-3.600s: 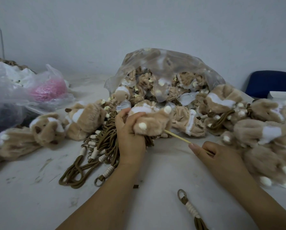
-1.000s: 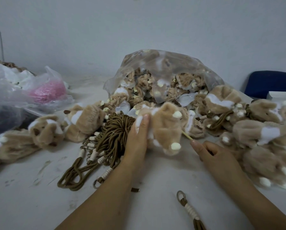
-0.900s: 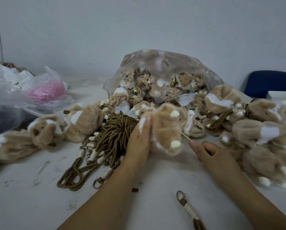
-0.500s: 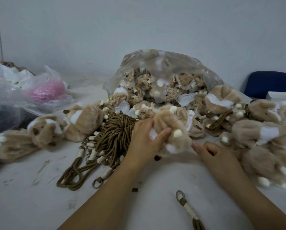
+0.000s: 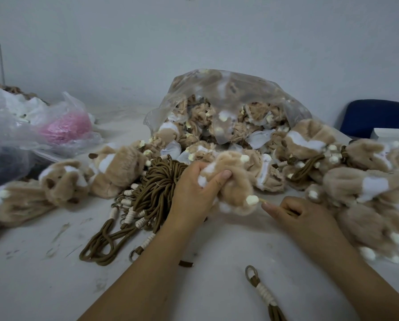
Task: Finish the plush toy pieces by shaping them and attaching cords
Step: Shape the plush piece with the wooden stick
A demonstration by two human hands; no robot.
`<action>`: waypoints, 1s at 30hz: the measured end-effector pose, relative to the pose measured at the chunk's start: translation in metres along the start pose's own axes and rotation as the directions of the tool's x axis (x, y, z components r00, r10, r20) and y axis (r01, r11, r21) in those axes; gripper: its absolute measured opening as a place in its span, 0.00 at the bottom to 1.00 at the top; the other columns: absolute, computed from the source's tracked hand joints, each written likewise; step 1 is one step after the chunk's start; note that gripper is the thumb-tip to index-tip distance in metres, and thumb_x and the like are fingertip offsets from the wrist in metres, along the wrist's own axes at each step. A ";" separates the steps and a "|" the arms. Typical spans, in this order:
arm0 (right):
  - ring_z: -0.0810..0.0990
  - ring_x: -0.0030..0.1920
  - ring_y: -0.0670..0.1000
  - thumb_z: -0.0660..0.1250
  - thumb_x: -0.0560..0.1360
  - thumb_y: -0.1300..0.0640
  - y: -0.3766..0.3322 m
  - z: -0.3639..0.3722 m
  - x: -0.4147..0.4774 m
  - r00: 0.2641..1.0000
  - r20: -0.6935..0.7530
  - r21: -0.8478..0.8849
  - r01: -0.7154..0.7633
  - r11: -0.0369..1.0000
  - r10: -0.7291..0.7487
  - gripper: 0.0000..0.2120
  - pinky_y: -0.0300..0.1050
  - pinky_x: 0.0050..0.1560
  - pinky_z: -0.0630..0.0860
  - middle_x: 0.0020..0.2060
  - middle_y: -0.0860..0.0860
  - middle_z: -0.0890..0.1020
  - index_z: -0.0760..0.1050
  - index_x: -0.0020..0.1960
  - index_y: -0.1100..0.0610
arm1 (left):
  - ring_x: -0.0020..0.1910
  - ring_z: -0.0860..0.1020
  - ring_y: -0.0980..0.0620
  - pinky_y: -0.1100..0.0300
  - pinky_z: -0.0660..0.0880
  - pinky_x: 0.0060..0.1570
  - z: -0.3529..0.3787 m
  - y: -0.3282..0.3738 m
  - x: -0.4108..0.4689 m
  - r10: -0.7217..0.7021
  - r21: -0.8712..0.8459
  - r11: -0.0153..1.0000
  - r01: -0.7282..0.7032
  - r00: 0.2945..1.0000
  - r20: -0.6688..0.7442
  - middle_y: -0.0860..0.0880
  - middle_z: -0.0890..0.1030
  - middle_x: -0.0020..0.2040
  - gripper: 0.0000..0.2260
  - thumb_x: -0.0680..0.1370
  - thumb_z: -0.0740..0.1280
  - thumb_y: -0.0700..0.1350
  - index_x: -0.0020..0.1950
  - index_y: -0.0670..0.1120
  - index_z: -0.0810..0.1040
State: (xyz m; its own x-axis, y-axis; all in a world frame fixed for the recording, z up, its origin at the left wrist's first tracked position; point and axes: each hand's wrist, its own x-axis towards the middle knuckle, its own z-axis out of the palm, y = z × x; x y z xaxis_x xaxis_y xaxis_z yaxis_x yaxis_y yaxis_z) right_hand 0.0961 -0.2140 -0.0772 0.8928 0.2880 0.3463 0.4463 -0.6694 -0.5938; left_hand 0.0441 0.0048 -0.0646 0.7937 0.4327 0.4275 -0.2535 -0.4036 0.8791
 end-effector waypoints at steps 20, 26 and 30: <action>0.60 0.24 0.43 0.58 0.61 0.27 -0.010 0.009 -0.004 0.996 0.064 0.182 -0.075 0.981 0.064 0.28 0.35 0.25 0.61 0.21 0.45 0.62 0.59 0.27 0.53 | 0.43 0.83 0.60 0.67 0.78 0.40 0.014 0.004 -0.011 -0.073 -0.309 0.945 0.102 0.992 0.102 0.58 0.85 0.43 0.06 0.73 0.69 0.57 0.43 0.57 0.83; 0.61 0.24 0.44 0.61 0.69 0.36 -0.008 0.017 -0.003 0.998 0.042 0.178 -0.056 0.982 0.049 0.24 0.35 0.25 0.60 0.21 0.45 0.62 0.59 0.29 0.54 | 0.47 0.84 0.58 0.66 0.79 0.44 0.025 0.009 -0.017 -0.080 -0.365 0.918 0.154 0.974 0.210 0.57 0.86 0.44 0.08 0.77 0.66 0.54 0.44 0.66 0.84; 0.60 0.24 0.44 0.58 0.63 0.29 -0.008 0.017 -0.002 0.996 0.073 0.182 -0.062 0.981 0.050 0.27 0.36 0.25 0.61 0.22 0.45 0.62 0.60 0.28 0.53 | 0.47 0.84 0.57 0.67 0.78 0.43 0.023 0.003 -0.015 -0.071 -0.396 0.909 0.128 0.985 0.156 0.54 0.86 0.45 0.07 0.75 0.67 0.57 0.44 0.61 0.85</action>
State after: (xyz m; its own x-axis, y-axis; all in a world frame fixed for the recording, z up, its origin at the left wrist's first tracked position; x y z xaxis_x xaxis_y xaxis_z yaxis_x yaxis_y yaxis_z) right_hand 0.0916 -0.1973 -0.0851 0.9159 0.3034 0.2628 0.3936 -0.5501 -0.7365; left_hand 0.0437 -0.0214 -0.0734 0.8861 0.3296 0.3258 -0.3477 0.0080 0.9376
